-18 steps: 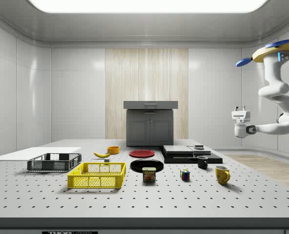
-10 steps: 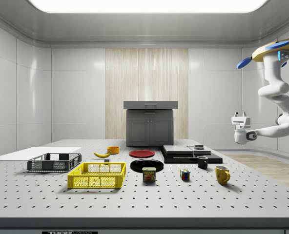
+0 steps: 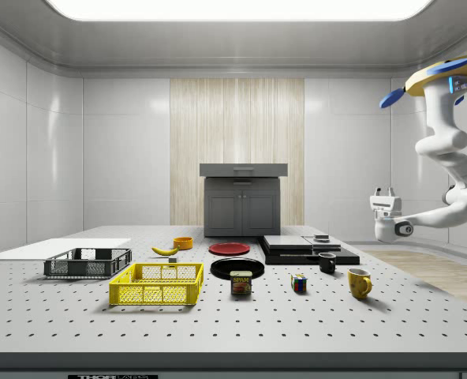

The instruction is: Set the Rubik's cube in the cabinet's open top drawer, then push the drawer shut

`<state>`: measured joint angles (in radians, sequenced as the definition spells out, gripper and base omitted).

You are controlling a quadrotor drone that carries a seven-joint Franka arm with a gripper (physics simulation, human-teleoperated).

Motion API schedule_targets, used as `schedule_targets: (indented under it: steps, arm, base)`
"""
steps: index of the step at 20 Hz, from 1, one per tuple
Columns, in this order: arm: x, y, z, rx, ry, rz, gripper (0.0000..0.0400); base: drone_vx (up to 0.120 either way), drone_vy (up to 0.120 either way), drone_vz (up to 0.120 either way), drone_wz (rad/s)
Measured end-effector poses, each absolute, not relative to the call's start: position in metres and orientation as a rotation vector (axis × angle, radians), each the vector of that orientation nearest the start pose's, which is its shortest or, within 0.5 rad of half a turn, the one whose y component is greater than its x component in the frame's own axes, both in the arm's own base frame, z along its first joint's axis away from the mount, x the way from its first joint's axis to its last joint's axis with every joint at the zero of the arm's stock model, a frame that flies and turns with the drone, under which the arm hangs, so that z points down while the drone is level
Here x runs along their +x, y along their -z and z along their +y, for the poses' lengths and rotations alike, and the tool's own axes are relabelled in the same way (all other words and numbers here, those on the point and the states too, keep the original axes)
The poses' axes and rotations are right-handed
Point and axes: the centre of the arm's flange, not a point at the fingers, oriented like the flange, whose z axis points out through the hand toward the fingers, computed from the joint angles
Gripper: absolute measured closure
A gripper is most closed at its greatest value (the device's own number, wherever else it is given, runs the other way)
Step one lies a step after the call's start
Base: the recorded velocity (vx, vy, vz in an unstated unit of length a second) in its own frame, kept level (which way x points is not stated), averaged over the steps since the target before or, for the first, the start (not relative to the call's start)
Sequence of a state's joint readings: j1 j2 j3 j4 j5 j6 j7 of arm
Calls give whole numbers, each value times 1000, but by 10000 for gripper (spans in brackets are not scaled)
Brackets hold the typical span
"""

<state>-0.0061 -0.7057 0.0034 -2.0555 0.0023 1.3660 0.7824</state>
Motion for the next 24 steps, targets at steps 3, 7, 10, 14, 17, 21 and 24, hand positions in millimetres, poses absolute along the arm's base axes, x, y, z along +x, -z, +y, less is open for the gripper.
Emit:
schedule_targets:
  steps: [3, 7, 10, 14, 17, 21, 24]
  arm:
    - [304, -689, 0, -2896, 27, 1200, 0]
    - [304, -690, 0, -2895, 32, 1199, 0]
    - [304, -691, 0, -2894, 35, 1199, 0]
    - [304, -691, 0, -2893, 40, 1198, 0]
    - [303, -691, 0, -2893, 43, 1198, 0]
    - [303, -691, 0, -2893, 48, 1198, 0]
    - [303, -691, 0, -2894, 53, 1199, 0]
  base:
    - [120, 120, 0, 0]
    - [120, 120, 0, 0]
    - [120, 120, 0, 0]
    - [120, 120, 0, 0]
    - [120, 120, 0, 0]
    - [120, 120, 0, 0]
    - [120, 120, 0, 0]
